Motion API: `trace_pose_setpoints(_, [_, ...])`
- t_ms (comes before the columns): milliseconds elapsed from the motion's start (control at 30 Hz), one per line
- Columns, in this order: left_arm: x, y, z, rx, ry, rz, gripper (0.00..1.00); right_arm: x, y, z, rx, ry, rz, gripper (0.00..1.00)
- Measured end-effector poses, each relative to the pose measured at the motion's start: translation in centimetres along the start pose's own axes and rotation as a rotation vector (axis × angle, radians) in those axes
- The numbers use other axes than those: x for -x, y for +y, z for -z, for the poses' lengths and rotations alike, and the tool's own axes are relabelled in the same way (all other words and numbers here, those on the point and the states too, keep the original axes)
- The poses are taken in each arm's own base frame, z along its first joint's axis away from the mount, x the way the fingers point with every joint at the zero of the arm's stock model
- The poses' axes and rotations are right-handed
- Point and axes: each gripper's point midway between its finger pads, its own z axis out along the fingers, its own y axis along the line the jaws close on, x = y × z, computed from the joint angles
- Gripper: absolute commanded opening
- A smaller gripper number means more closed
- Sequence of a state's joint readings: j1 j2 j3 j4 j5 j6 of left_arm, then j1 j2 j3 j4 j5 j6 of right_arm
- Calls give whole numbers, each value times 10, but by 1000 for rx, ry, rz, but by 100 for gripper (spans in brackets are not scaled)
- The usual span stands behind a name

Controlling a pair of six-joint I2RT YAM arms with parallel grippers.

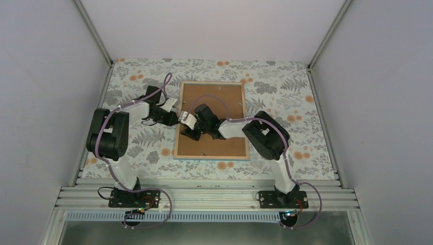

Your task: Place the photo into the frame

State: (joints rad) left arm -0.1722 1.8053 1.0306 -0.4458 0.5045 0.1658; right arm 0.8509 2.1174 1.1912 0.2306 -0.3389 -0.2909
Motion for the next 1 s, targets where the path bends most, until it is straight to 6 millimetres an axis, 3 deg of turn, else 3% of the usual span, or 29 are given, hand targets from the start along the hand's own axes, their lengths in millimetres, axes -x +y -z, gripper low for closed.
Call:
trace_pose_setpoints(167, [3,2,1,28,-10,-13,11,2,-2,-6,4,-2,-17,39])
trace_pose_setpoints(367, [4,2,1,56,-19,-36,11,3,-1,-5,11,-24,-33,46])
trace_pose_setpoints(633, [0,-14,-2,-11,-2,-45,18,-9,14,25,127,11,-56,52])
trace_pose_setpoints(733, [1,-16,0,-31,-8,-47,21,-5,-8,41,125,-4,-55,53])
trace_pose_setpoints(833, [8,-16,4,-36,-26,-54,23,-3,-44,54,90,-9,-64,53])
trace_pose_setpoints(1000, [46,-9,11,-28,-102,-69,24,18,-104,59,4,-43,-47,51])
